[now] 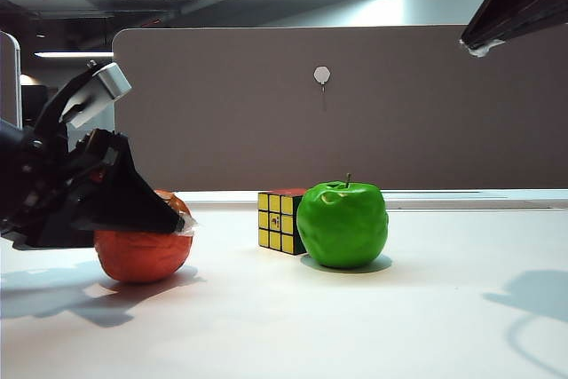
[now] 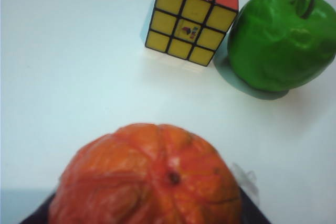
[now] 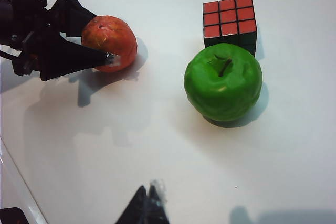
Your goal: Move all the fruits on the tabletop near the face of the Rubik's cube that has the color most similar to each fruit.
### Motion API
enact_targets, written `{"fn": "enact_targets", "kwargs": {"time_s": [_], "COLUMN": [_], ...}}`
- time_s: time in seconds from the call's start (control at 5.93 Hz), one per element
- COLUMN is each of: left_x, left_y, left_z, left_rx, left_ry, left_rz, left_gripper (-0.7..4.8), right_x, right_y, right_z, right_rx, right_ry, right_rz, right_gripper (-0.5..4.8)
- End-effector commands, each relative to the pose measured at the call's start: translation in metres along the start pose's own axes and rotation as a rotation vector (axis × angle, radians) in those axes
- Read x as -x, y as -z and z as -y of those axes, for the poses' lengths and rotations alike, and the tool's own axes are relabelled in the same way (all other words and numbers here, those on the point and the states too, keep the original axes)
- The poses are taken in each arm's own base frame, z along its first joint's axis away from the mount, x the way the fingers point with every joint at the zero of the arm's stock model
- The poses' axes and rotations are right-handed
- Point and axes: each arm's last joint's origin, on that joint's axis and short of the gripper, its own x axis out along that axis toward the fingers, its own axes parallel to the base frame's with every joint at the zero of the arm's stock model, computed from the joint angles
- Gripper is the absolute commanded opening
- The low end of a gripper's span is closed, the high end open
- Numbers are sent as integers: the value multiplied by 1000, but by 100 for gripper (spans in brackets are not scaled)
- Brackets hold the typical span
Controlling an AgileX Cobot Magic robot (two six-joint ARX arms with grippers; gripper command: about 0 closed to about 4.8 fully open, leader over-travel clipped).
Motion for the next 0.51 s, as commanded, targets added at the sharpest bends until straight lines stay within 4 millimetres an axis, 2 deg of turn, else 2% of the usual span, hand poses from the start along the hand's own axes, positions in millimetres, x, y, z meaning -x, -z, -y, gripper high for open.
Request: {"fn": "enact_targets", "kwargs": {"time_s": [0.17, 0.51], "left_x": [0, 1], "left_y": [-2, -18], "left_z": [0, 2], "left_rx": [-10, -57], "left_ry": [0, 22], "left_rz": [14, 169], "left_gripper": [249, 245], "right_x": [1, 1], "right_y": [-2, -2], "right_z": [-1, -1], "right_rx": [7, 7], "right_ry": [-6, -6], "right_rz": [15, 15], "right_gripper": [-1, -1]}}
